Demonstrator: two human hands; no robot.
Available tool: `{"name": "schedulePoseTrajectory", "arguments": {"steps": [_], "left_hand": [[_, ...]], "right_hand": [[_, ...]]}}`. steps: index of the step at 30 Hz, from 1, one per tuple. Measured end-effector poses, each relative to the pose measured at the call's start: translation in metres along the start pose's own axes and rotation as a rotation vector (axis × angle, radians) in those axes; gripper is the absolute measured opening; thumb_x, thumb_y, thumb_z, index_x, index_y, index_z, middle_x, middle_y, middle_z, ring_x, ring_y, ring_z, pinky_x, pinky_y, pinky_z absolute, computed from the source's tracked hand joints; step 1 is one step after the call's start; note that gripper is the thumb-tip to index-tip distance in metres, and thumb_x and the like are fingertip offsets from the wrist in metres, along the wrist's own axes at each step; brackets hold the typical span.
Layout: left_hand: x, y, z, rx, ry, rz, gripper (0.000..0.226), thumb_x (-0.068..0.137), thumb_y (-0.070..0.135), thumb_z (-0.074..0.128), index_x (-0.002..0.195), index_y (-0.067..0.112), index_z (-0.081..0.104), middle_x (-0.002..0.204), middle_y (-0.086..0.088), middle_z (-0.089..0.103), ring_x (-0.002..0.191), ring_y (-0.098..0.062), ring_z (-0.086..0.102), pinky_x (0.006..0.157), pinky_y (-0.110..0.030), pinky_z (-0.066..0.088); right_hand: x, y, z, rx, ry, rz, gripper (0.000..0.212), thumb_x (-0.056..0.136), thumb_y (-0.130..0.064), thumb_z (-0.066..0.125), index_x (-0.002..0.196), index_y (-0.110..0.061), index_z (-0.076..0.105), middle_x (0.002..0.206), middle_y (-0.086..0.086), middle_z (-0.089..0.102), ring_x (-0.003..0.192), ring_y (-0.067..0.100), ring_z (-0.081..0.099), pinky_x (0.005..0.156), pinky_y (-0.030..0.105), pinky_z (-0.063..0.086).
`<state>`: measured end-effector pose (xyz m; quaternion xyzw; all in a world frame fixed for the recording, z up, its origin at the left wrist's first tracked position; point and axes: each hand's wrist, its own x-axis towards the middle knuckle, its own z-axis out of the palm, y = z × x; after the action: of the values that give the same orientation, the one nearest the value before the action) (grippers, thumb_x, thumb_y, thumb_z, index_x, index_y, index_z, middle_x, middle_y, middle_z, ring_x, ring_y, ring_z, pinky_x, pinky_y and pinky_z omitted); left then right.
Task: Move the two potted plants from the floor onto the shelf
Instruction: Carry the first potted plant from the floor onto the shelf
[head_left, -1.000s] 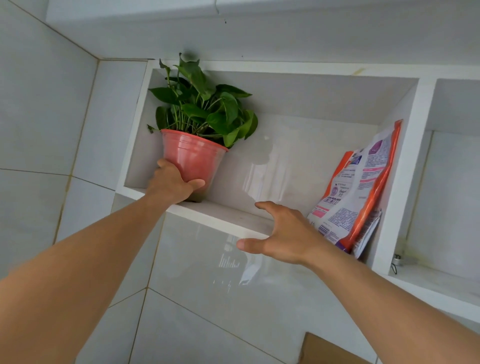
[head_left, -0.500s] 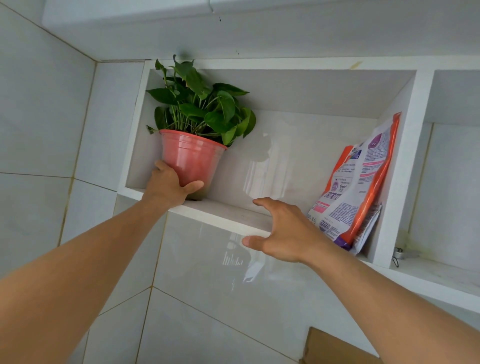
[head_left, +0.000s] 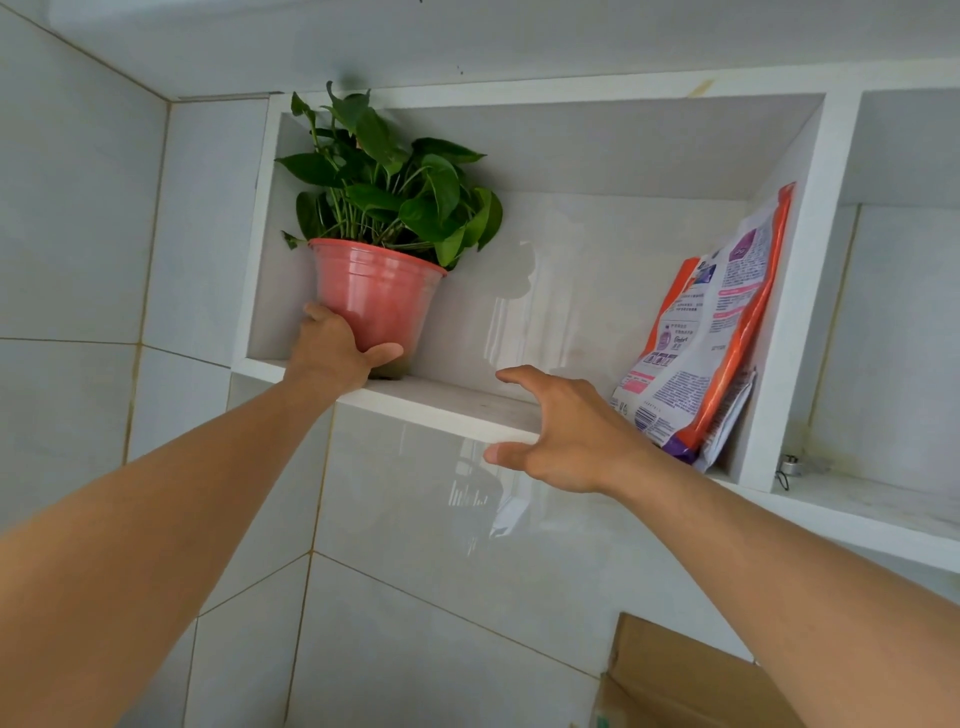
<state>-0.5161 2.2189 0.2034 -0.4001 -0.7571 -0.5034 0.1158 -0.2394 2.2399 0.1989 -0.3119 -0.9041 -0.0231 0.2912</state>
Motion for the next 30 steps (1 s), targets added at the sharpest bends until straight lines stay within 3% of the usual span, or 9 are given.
{"name": "schedulePoseTrajectory", "arguments": {"steps": [4,9,13,17,22,30], "left_hand": [[-0.006,-0.004,-0.001,0.011,0.014,0.021,0.114,0.073,0.062,0.070,0.144,-0.011,0.019,0.138,-0.026,0.045,0.125,-0.041,0.047,0.102,-0.050,0.044],[-0.023,-0.013,-0.013,-0.006,-0.025,0.101,0.086,0.099,0.044,0.043,0.151,-0.009,0.001,0.148,-0.028,0.031,0.134,-0.041,0.034,0.110,-0.049,0.033],[-0.048,-0.037,-0.028,0.060,-0.150,0.309,0.076,0.103,0.040,0.032,0.153,-0.003,-0.006,0.160,-0.021,0.010,0.146,-0.036,0.015,0.118,-0.046,0.021],[-0.073,-0.075,-0.050,0.292,-0.288,0.506,0.074,0.102,0.043,0.028,0.155,0.008,-0.012,0.164,-0.013,-0.011,0.152,-0.027,-0.005,0.122,-0.040,0.011],[-0.094,-0.082,-0.089,0.454,-0.255,0.652,0.071,0.102,0.043,0.028,0.156,0.012,-0.005,0.165,-0.012,-0.002,0.152,-0.026,0.002,0.121,-0.038,0.012],[-0.148,-0.038,-0.166,0.742,-0.162,0.944,0.064,0.101,0.047,0.024,0.156,0.016,0.011,0.164,-0.008,0.013,0.149,-0.025,0.020,0.120,-0.039,0.020]], "right_hand": [[-0.002,-0.002,0.001,-0.037,0.026,-0.014,0.082,0.072,-0.057,0.073,0.142,-0.040,0.034,0.144,-0.006,0.048,0.128,0.018,0.049,0.099,0.041,0.049],[-0.011,-0.014,-0.004,-0.187,0.038,-0.050,0.077,0.082,-0.057,0.066,0.146,-0.029,0.034,0.148,-0.005,0.044,0.132,0.017,0.044,0.104,0.040,0.045],[-0.030,-0.025,-0.001,-0.293,0.092,-0.050,0.070,0.088,-0.050,0.062,0.146,-0.024,0.032,0.150,-0.002,0.039,0.136,0.021,0.037,0.100,0.044,0.048],[-0.058,-0.033,-0.008,-0.228,-0.012,0.010,0.083,0.087,-0.046,0.066,0.153,-0.027,0.021,0.163,-0.002,0.013,0.148,0.020,0.017,0.116,0.040,0.027],[-0.082,-0.053,-0.039,-0.173,-0.149,0.160,0.091,0.082,-0.050,0.068,0.155,-0.029,0.017,0.163,-0.004,0.013,0.147,0.022,0.022,0.118,0.041,0.026],[-0.127,-0.093,-0.092,-0.178,-0.302,0.204,0.090,0.090,-0.048,0.061,0.157,-0.027,0.004,0.164,-0.007,0.000,0.149,0.020,0.012,0.120,0.036,0.019]]}}
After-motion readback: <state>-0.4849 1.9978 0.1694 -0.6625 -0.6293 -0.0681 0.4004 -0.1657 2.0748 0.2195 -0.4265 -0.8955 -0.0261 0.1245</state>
